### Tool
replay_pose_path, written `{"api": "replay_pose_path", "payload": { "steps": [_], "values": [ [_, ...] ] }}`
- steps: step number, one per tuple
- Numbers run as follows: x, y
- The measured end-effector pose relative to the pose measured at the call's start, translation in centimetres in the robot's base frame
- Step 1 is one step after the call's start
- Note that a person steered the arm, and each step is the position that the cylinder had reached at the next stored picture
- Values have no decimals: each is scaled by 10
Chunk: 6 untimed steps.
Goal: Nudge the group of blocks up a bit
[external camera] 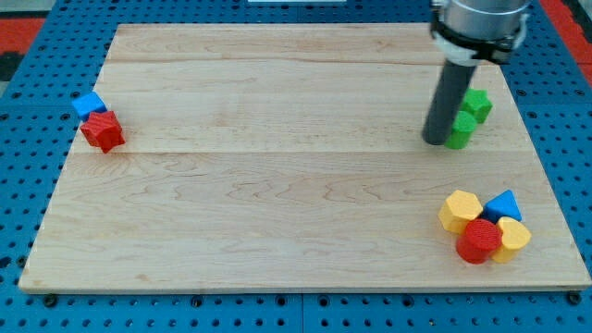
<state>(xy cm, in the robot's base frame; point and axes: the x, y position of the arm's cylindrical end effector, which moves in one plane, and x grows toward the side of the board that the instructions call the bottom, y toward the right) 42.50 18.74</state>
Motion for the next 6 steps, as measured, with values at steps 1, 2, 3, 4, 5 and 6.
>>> {"api": "replay_pose_path", "payload": {
  "steps": [1, 2, 3, 4, 5, 6],
  "values": [
    [0, 34],
    [13, 33],
    [38, 57],
    [55, 120],
    [108, 124],
    [157, 104]
  ]
}}
